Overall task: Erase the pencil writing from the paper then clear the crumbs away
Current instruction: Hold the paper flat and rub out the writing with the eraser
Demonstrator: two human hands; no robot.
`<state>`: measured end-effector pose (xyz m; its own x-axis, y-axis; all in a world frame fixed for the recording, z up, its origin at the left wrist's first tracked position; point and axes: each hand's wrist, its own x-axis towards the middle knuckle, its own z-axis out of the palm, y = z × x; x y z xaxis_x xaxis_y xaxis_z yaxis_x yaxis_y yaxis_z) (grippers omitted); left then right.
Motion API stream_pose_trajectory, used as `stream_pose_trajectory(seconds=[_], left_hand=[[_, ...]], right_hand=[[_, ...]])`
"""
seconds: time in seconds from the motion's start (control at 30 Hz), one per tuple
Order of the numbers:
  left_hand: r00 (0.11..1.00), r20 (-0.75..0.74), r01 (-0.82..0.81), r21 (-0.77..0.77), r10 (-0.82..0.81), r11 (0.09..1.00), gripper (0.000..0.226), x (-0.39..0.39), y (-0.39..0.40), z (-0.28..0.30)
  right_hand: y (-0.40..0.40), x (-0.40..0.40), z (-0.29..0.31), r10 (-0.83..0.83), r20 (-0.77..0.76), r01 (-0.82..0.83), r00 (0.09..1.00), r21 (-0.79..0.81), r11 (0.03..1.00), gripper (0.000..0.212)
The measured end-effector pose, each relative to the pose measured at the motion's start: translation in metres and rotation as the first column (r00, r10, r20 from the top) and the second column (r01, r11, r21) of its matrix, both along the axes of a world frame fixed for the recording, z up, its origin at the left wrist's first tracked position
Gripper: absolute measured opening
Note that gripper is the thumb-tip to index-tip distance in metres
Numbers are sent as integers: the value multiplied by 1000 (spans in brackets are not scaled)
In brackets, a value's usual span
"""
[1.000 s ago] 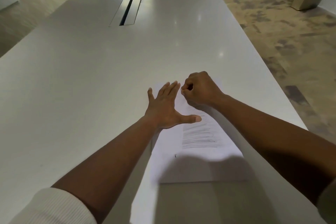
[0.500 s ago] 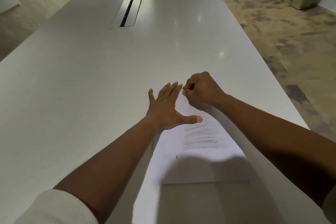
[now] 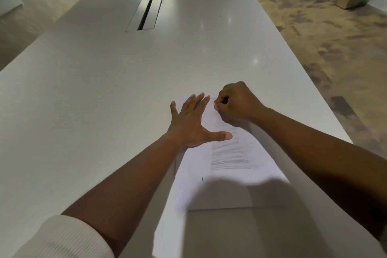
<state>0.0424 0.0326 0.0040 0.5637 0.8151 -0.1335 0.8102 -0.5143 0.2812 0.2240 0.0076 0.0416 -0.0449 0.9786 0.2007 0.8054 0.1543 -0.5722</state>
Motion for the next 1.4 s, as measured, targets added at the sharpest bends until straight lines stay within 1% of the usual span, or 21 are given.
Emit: stream_pose_trajectory(seconds=[0.07, 0.13, 0.2, 0.23, 0.27, 0.33, 0.43, 0.53, 0.6, 0.73, 0.77, 0.83, 0.93, 1.0, 1.03, 1.13, 1.2, 1.27, 1.4], left_hand=[[1000, -3, 1, 1, -1, 1000, 144, 1, 1, -1], [999, -33, 4, 3, -4, 1000, 143, 1, 2, -1], [998, -68, 19, 17, -18, 1000, 132, 0, 6, -2], [997, -70, 25, 19, -23, 1000, 129, 0, 7, -3], [998, -65, 25, 20, -23, 999, 130, 0, 6, -3], [999, -47, 14, 21, -13, 1000, 140, 1, 4, -2], [1000, -3, -4, 6, 5, 1000, 148, 1, 2, -3], [1000, -9, -14, 7, 14, 1000, 151, 1, 1, -2], [1000, -9, -14, 4, 14, 1000, 152, 1, 2, -3], [1000, -23, -9, 0, 9, 1000, 155, 2, 2, -1], [1000, -24, -7, -1, 7, 1000, 155, 2, 2, -1], [1000, -21, -7, -8, 6, 1000, 155, 2, 2, 0], [1000, -10, -13, -21, 13, 1000, 153, 1, 1, 1], [1000, -7, -13, -23, 13, 1000, 153, 1, 1, 0], [1000, -7, -11, -24, 11, 1000, 154, 2, 1, 0], [1000, -20, -7, -5, 6, 1000, 154, 2, 2, -1], [1000, -23, -4, -1, 4, 1000, 154, 2, 2, -1], [1000, -17, -4, -2, 4, 1000, 153, 1, 2, -1], [1000, -13, -7, -13, 7, 1000, 153, 1, 1, 0]], right_hand=[[-5, -4, 0, 26, -2, -26, 1000, 3, 1000, 9], [-14, -13, -2, 116, -13, -116, 993, -8, 993, 11], [-24, -21, -4, 226, -8, -226, 974, -52, 973, 10], [-26, -23, -4, 251, -10, -251, 968, -69, 965, 9], [-26, -22, -4, 248, -24, -249, 968, -79, 965, 8], [-19, -16, -4, 169, -53, -172, 984, -73, 982, 10], [-1, -4, -2, -24, 9, 24, 1000, -13, 1000, 11], [11, 7, -2, -137, 42, 135, 990, 36, 990, 14], [9, 5, -5, -125, 19, 124, 992, 50, 991, 13], [-2, -10, -10, 64, -15, -63, 998, 36, 997, 8], [-2, -11, -10, 85, -11, -84, 996, 22, 996, 7], [5, -5, -9, 44, 0, -44, 999, 28, 999, 8], [17, 6, -6, -134, 43, 131, 990, 68, 989, 14], [19, 8, -6, -158, 47, 154, 986, 73, 985, 15], [18, 6, -7, -125, 39, 122, 991, 72, 990, 15], [7, -4, -8, 57, 45, -60, 997, 53, 997, 13], [3, -7, -9, 125, 52, -127, 991, 36, 991, 11], [7, -5, -8, 92, 37, -93, 995, 45, 995, 11], [18, 2, -7, -94, 12, 93, 996, 66, 994, 12]])
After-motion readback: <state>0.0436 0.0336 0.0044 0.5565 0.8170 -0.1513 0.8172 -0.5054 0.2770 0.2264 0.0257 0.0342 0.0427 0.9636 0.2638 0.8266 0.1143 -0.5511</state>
